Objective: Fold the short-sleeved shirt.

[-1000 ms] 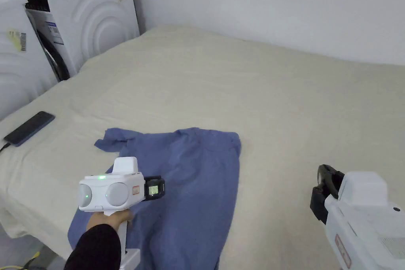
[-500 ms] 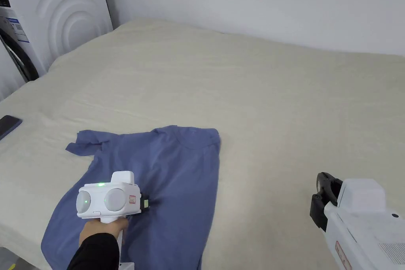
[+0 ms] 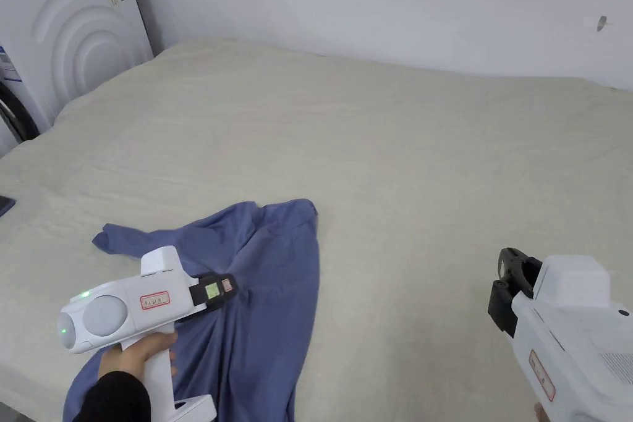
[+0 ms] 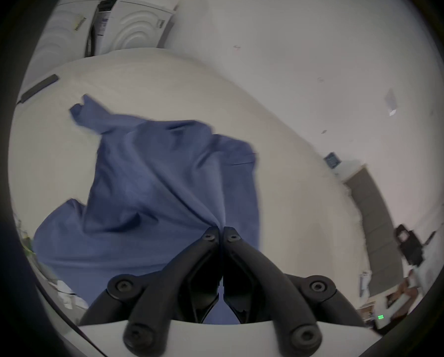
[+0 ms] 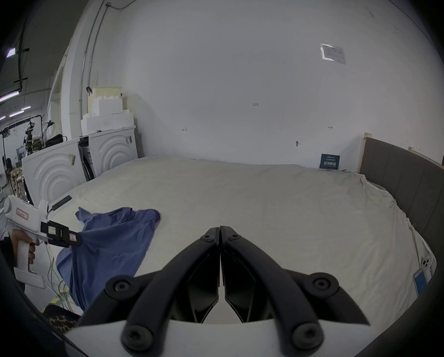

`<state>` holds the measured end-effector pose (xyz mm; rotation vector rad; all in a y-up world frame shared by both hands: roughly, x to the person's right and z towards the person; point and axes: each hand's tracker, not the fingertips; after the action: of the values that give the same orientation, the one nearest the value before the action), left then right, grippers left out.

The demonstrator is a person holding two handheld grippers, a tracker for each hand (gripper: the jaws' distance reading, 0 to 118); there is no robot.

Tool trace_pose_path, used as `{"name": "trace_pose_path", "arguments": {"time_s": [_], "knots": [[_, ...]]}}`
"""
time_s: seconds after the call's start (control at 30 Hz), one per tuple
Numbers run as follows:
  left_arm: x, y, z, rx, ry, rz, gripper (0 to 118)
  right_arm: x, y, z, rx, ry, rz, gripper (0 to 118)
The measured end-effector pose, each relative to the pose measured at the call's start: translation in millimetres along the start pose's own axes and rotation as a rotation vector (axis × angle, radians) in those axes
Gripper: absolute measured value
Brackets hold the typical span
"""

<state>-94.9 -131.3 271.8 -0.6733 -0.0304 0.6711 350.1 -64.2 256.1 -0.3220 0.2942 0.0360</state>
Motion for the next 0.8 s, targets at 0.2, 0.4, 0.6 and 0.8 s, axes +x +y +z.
{"name": "trace_pose_path", "arguments": {"time_s": [0.2,0.4,0.6,0.8], "knots": [[95,10,1,0.021,-0.205,-0.082,0,27,3,29,0.033,-0.041,-0.032,0],[207,24,2,0.033,-0.363,-0.254,0,63,6,66,0.072,-0.117,-0.059,0],[311,29,-8,0.010,-0.465,-0.421,0,106,6,99,0.107,-0.213,-0.079,0],[387,13,-25,-0.028,-0.552,-0.539,0,141,5,126,0.130,-0.306,-0.084,0]]}}
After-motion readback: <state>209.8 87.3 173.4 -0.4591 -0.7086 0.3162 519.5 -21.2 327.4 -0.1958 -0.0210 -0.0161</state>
